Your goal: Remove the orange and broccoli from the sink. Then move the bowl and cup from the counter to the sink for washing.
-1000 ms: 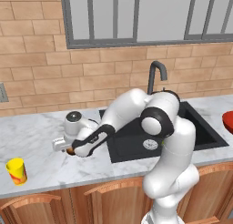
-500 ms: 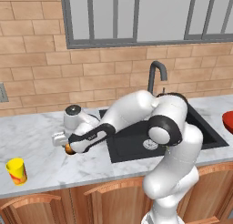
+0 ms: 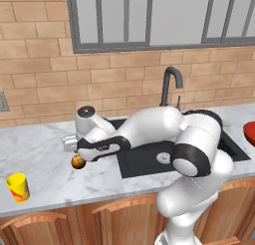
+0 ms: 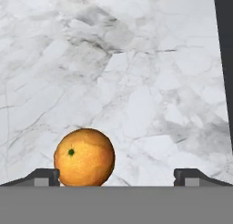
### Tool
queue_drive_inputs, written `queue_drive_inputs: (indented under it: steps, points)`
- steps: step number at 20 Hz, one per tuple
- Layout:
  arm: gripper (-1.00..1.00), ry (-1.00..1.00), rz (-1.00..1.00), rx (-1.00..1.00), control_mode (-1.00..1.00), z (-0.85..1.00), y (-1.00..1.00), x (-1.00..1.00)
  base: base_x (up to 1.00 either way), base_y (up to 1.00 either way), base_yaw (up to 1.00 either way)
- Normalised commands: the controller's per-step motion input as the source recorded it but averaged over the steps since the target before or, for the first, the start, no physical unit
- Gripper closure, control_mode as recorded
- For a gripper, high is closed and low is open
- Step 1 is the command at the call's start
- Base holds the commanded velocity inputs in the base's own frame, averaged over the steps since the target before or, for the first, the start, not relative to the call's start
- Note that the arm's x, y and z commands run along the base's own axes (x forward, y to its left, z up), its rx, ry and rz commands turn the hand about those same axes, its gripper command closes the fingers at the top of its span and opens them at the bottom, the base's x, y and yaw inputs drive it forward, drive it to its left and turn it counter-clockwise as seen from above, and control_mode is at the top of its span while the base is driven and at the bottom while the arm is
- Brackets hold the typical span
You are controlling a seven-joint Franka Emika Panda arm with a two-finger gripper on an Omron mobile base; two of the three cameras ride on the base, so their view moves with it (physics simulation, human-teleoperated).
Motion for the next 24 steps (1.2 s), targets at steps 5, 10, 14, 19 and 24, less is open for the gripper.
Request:
queue_drive_inputs:
  steps: [5, 10, 14, 19, 24]
  points:
    - [-1.00, -0.13, -0.11, 0.00, -1.00, 0.26, -0.46, -0.18, 0.00, 0.00, 0.00]
    - [-1.00, -0.09, -0.11, 0.00, -1.00, 0.20, -0.52, -0.16, 0.00, 0.00, 0.00]
    - [-1.00, 0.02, -0.12, 0.00, -1.00, 0.18, -0.54, -0.11, 0.00, 0.00, 0.00]
    - [-1.00, 0.17, -0.07, 0.01, -1.00, 0.29, -0.50, -0.06, 0.00, 0.00, 0.00]
    - [-1.00, 0.17, -0.04, 0.03, -1.00, 0.27, -0.49, -0.10, 0.00, 0.00, 0.00]
